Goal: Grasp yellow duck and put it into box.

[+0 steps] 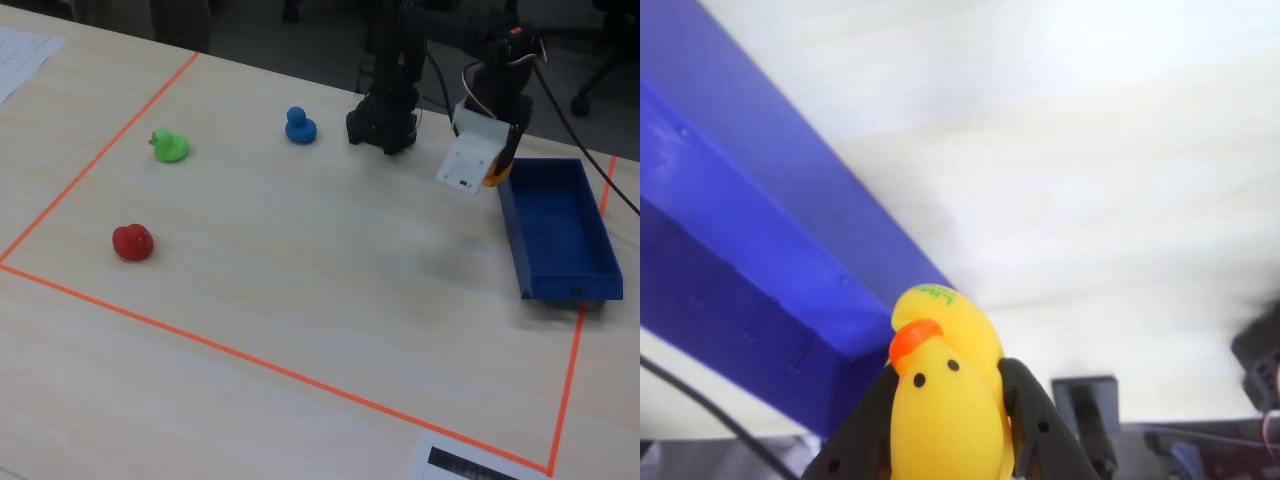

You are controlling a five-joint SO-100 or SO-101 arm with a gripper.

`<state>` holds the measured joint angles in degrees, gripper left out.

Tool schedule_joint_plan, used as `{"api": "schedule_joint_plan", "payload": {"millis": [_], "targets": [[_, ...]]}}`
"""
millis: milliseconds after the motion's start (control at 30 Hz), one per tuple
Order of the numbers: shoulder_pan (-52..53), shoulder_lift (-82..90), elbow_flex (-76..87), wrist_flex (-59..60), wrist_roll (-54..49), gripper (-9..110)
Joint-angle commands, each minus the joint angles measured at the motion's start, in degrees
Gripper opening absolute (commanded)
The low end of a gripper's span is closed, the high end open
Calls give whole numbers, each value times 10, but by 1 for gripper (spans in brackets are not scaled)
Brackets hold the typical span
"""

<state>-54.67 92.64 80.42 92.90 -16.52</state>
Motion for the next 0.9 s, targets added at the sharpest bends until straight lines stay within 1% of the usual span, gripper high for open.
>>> {"api": "schedule_joint_plan", "payload": {"millis": [0,167,267,533,867], "targets": [[-28,7,-105,35,-35,0],[-94,-18,-118,41,-83,0],[-119,-52,-135,37,-91,0],[-122,-138,-262,40,-83,0],[-123,-199,-285,15,-76,0]]}}
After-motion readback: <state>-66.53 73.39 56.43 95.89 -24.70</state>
